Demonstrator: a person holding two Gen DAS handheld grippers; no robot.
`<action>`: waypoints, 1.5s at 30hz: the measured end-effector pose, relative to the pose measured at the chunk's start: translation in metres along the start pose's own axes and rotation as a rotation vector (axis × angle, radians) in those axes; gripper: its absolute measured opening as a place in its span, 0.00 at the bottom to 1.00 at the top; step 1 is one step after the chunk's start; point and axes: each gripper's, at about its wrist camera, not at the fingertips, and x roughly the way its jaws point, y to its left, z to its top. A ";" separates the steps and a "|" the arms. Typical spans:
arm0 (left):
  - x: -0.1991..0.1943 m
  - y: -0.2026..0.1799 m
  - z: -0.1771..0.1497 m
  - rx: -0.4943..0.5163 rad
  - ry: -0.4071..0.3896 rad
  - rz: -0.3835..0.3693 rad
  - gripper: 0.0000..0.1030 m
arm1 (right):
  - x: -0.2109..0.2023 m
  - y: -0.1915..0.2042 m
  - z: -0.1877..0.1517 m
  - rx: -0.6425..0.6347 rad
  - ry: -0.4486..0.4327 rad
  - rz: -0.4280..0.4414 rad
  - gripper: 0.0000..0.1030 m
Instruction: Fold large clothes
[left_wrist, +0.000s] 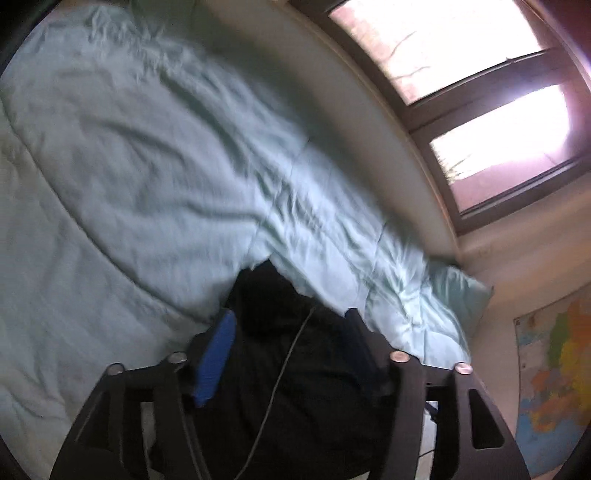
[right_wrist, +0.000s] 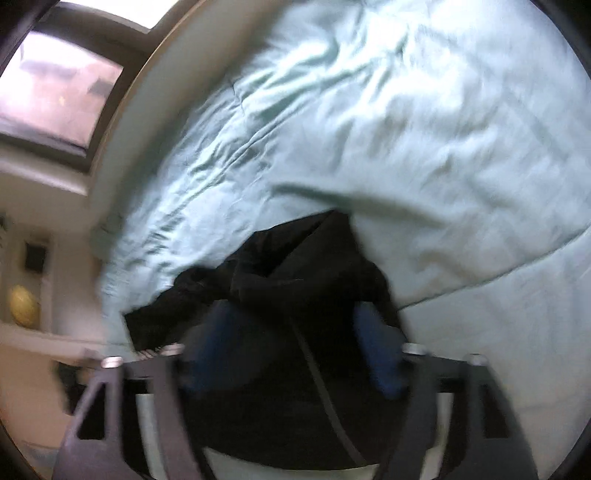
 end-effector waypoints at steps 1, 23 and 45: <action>0.000 -0.002 0.002 0.020 0.001 0.023 0.65 | 0.002 0.003 0.000 -0.033 -0.010 -0.026 0.78; 0.155 -0.005 0.006 0.202 0.224 0.187 0.11 | 0.094 0.019 0.027 -0.473 0.007 -0.160 0.18; 0.197 0.042 0.055 -0.022 0.221 0.280 0.33 | 0.150 0.011 0.097 -0.343 0.035 -0.387 0.47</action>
